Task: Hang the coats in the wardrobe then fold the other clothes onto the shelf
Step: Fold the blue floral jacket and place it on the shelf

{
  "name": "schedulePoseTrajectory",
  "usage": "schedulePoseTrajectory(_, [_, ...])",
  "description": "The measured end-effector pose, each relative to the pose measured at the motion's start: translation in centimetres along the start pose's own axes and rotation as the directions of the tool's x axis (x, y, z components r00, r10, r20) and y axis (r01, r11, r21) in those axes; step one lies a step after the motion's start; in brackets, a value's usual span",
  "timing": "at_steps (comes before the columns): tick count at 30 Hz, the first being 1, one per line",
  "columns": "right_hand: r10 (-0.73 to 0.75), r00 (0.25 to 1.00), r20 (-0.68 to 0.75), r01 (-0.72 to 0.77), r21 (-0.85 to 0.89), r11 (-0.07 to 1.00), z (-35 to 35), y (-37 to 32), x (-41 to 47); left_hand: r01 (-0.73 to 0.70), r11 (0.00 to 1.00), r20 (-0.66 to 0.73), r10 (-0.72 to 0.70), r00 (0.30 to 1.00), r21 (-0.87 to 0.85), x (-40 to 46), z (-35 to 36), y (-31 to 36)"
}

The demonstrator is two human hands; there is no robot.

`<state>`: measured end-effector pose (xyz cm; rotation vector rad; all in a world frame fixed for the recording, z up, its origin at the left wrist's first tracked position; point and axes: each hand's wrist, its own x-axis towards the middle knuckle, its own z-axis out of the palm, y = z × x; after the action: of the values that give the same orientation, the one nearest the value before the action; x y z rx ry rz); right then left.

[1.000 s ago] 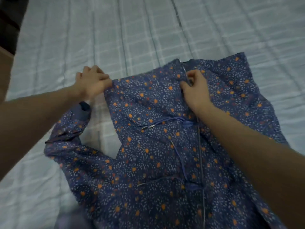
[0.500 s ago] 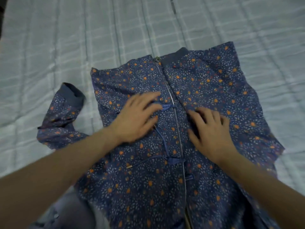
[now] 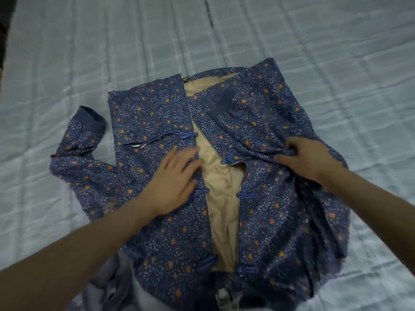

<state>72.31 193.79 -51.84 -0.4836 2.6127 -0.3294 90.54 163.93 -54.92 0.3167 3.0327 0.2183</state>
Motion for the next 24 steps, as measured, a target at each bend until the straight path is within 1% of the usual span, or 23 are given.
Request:
schedulePoseTrajectory(1, [0.016,1.0,0.012,-0.014,-0.126,0.992,0.1,-0.6,0.2,-0.109,0.994,-0.025,0.108,0.994,-0.029,0.2,0.1,2.4])
schedulePoseTrajectory(2, [0.04,0.999,-0.002,-0.039,-0.226,0.973,0.3,-1.3,0.4,-0.213,0.976,-0.011,0.213,0.977,-0.034,0.5,0.3,4.7])
schedulePoseTrajectory(3, [0.053,0.998,-0.038,-0.062,-0.28,0.958,0.6,-2.1,0.6,-0.289,0.957,0.031,0.29,0.957,-0.032,1.0,0.6,6.7])
schedulePoseTrajectory(4, [0.041,0.996,-0.085,-0.063,-0.288,0.956,1.0,-2.9,0.7,-0.311,0.949,0.08,0.314,0.946,-0.046,1.5,1.0,8.4])
schedulePoseTrajectory(5, [0.001,0.992,-0.126,-0.036,-0.277,0.96,1.3,-3.7,0.9,-0.28,0.957,0.117,0.287,0.951,-0.073,2.2,1.4,9.8])
schedulePoseTrajectory(7, [-0.044,0.993,-0.106,0.021,-0.205,0.978,1.4,-4.7,1.4,-0.106,0.985,0.196,0.132,0.972,-0.138,3.4,1.9,11.5])
schedulePoseTrajectory(8, [-0.031,0.995,-0.098,0.019,-0.121,0.992,1.0,-4.6,1.4,-0.017,0.988,0.269,0.058,0.961,-0.152,3.9,2.2,11.9])
schedulePoseTrajectory(9, [-0.01,0.991,-0.136,0.011,0.008,1.0,0.2,-4.2,1.1,0.036,0.989,0.352,0.017,0.936,-0.143,4.1,2.5,12.1])
schedulePoseTrajectory(10, [0.027,0.97,-0.24,0.013,0.162,0.987,-0.9,-3.4,0.7,0.053,0.991,0.41,0.001,0.912,-0.12,4.3,2.8,12.2])
schedulePoseTrajectory(11, [0.096,0.929,-0.359,0.02,0.305,0.952,-2.3,-2.2,0.3,0.041,0.995,0.428,0.002,0.904,-0.091,4.4,2.8,12.3])
schedulePoseTrajectory(12, [0.215,0.872,-0.44,-0.001,0.437,0.899,-3.7,-0.5,-0.1,0.021,0.998,0.423,0.009,0.906,-0.067,4.5,2.7,12.3])
schedulePoseTrajectory(13, [0.36,0.804,-0.474,-0.058,0.54,0.84,-5.3,1.6,-0.6,0.007,0.999,0.408,0.013,0.913,-0.048,4.7,2.4,12.3])
schedulePoseTrajectory(14, [0.503,0.729,-0.464,-0.133,0.625,0.769,-6.4,4.5,-1.2,-0.002,1.0,0.393,0.012,0.92,-0.026,4.9,2.1,12.3])
schedulePoseTrajectory(15, [0.629,0.654,-0.42,-0.204,0.702,0.682,-6.9,8.0,-1.6,-0.013,1.0,0.378,0.011,0.926,0.003,5.1,1.7,12.3])
schedulePoseTrajectory(17, [0.797,0.544,-0.263,-0.306,0.822,0.48,-6.2,14.9,-2.8,-0.023,0.998,0.375,0.001,0.927,0.055,5.2,1.2,12.5])
schedulePoseTrajectory(18, [0.858,0.477,-0.19,-0.328,0.867,0.374,-5.3,17.8,-3.6,-0.021,0.998,0.39,-0.005,0.921,0.061,5.5,0.9,12.7])
schedulePoseTrajectory(19, [0.905,0.401,-0.141,-0.345,0.892,0.292,-4.2,20.1,-4.5,-0.019,0.998,0.404,-0.004,0.915,0.053,5.9,0.6,12.8])
schedulePoseTrajectory(20, [0.933,0.338,-0.126,-0.369,0.894,0.255,-3.2,21.4,-5.5,-0.007,1.0,0.408,-0.004,0.913,0.024,6.4,0.4,12.9])
schedulePoseTrajectory(21, [0.938,0.299,-0.175,-0.402,0.869,0.29,-2.5,21.3,-6.9,0.016,1.0,0.386,-0.007,0.922,-0.021,7.1,0.1,12.9])
schedulePoseTrajectory(22, [0.913,0.275,-0.302,-0.422,0.815,0.397,-2.0,20.5,-8.2,0.035,0.997,0.336,-0.012,0.942,-0.062,7.9,-0.2,12.7])
schedulePoseTrajectory(23, [0.846,0.283,-0.452,-0.396,0.749,0.532,-2.0,19.0,-9.5,0.025,0.996,0.246,-0.004,0.969,-0.083,8.7,-0.5,12.4])
schedulePoseTrajectory(24, [0.733,0.326,-0.597,-0.318,0.661,0.68,-1.8,17.6,-10.5,0.001,0.998,0.149,0.009,0.989,-0.069,9.6,-0.7,11.9])
